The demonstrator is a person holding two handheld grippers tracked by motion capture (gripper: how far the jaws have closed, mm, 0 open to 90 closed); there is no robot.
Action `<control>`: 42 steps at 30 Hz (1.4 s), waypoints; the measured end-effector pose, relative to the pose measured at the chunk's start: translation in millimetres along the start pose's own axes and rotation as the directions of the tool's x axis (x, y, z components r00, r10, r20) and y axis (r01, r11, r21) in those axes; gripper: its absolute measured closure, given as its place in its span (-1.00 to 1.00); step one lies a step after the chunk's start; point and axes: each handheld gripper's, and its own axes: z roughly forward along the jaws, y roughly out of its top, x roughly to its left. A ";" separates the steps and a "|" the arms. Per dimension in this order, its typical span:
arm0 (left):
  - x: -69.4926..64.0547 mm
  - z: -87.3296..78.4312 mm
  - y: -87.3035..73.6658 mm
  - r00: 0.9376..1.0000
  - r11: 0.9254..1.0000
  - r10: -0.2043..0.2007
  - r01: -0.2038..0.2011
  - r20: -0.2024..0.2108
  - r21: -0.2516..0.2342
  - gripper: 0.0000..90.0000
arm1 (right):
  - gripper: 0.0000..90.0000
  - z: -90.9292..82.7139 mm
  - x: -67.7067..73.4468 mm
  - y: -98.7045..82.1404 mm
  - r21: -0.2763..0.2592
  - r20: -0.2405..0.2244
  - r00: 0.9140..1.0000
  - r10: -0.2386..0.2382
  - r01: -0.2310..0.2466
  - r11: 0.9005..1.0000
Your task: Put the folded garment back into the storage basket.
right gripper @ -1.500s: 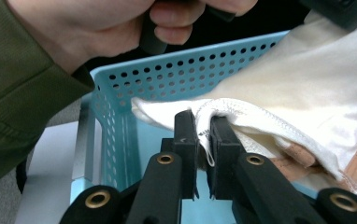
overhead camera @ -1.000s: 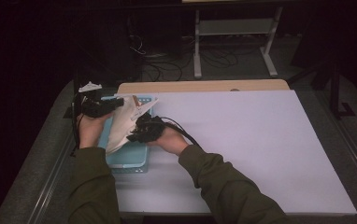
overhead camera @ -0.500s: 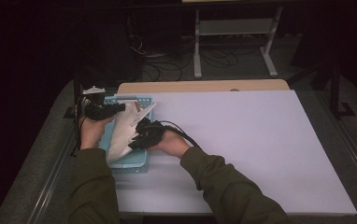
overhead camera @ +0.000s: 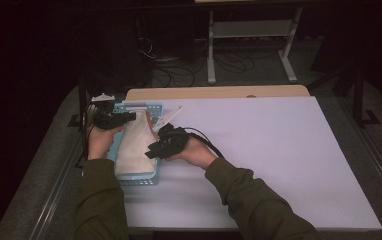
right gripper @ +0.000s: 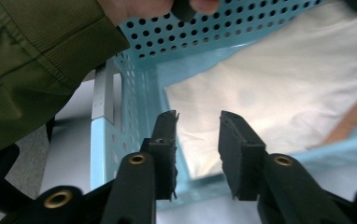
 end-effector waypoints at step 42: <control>-7.8 10.8 3.2 0.997 0.997 0.076 -0.076 0.008 0.010 -0.12 | -0.15 -106.9 -34.4 -84.8 -0.091 0.251 0.957 0.146 -0.127 0.988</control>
